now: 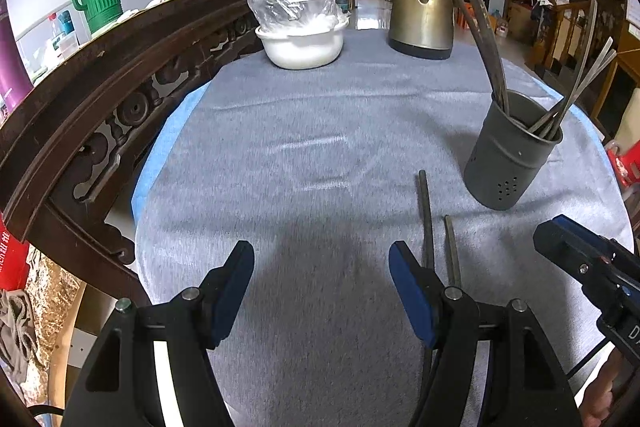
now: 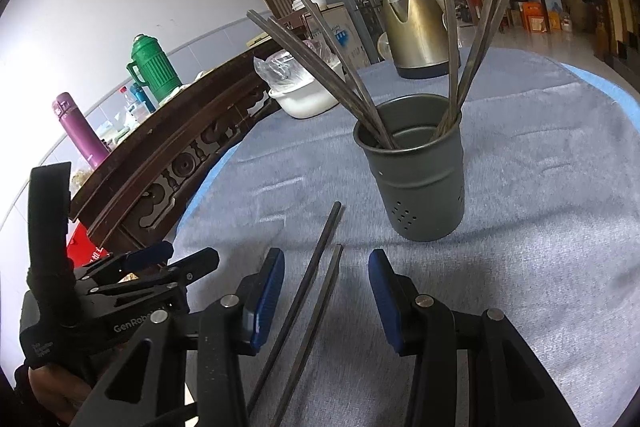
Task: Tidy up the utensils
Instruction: 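Move the open right tool back and lower it toward the remaining chopsticks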
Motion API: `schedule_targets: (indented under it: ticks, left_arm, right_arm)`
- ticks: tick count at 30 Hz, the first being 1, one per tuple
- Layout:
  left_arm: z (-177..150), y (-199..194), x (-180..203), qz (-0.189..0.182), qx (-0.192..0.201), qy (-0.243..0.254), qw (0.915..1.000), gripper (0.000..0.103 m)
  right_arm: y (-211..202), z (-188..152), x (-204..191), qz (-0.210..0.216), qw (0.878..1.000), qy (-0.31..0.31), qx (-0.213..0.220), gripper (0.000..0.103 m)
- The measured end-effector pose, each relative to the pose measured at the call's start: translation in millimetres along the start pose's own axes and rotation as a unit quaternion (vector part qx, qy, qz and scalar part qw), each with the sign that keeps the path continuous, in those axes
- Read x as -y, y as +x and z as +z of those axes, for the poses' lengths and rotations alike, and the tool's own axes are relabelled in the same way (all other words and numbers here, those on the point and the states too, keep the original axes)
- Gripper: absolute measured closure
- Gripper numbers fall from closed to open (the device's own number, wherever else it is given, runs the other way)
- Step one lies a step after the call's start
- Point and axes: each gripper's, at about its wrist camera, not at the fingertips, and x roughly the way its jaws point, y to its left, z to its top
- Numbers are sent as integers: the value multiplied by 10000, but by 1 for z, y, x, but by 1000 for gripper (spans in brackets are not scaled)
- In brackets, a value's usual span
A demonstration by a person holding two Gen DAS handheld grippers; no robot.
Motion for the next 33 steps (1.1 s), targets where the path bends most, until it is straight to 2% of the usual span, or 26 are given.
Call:
schedule_targets:
  ticks: [11, 12, 13, 15, 17, 25, 33]
  left_arm:
    - [-11, 16, -6, -99, -402, -220, 9989, 32]
    - [-12, 18, -8, -116, -447, -258, 9986, 32]
    - [-12, 19, -9, -125, -474, -280, 9984, 32]
    - [-14, 21, -10, -128, -521, -308, 9981, 32]
    - [-15, 23, -13, -107, -552, -323, 9979, 32]
    - [-19, 29, -23, -76, -670, -496, 9965, 32]
    - [-22, 29, -24, -102, -712, -506, 9961, 32]
  right_arm:
    - [7, -5, 5, 13, 9997, 99, -217, 56]
    - [8, -6, 4, 0, 9997, 68, -248, 57]
    - [11, -7, 2, -17, 9995, 27, -301, 63]
    - [19, -10, -2, -109, 9987, -50, -487, 64]
    - [25, -12, -3, -130, 9979, -57, -635, 73]
    - [62, -15, -9, -250, 9916, 4, -1267, 80]
    - [81, -19, -10, -344, 9866, 130, -1590, 84]
